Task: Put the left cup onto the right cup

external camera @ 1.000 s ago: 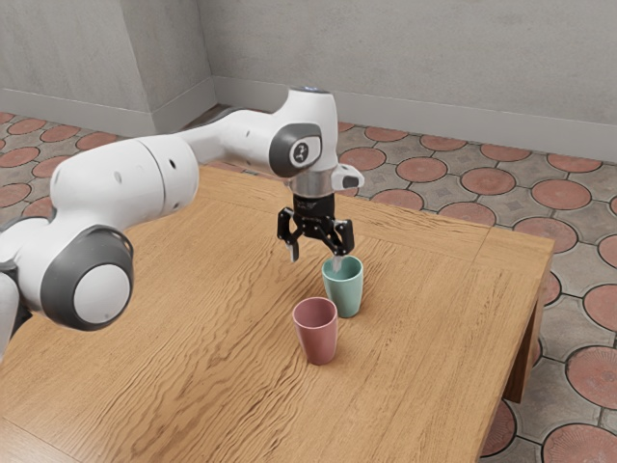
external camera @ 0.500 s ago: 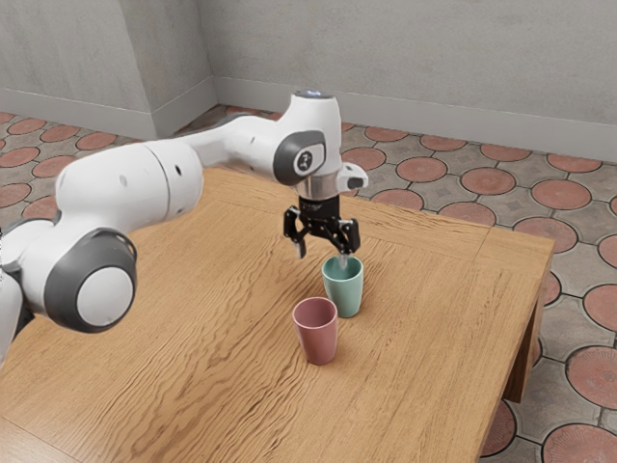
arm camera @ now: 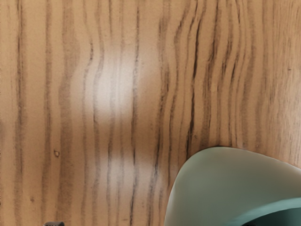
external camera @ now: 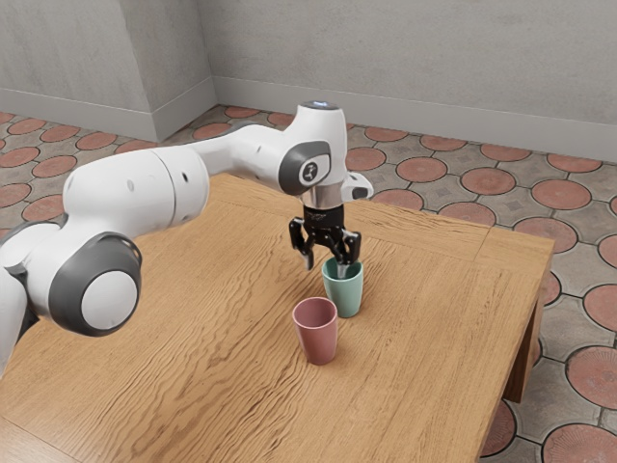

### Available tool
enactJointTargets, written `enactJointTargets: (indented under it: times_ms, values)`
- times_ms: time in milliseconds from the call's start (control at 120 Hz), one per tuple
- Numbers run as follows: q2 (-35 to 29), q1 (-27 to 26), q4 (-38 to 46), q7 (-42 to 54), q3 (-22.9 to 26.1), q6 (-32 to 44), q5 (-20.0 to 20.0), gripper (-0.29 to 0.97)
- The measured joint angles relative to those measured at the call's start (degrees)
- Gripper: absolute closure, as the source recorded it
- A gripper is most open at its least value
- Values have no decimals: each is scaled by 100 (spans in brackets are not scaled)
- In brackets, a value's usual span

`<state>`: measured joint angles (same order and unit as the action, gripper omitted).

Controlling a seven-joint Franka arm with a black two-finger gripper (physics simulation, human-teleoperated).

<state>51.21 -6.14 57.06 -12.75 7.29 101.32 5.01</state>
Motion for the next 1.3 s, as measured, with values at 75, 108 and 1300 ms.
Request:
enactJointTargets:
  times_ms: [75, 108, 1300]
  values:
    - [0, 0, 0, -1, 0, 10, 23, 39]
    - [0, 3, 0, -1, 0, 13, 29, 44]
    - [-1102, -79, 6, -31, -44, -47, 141, 79]
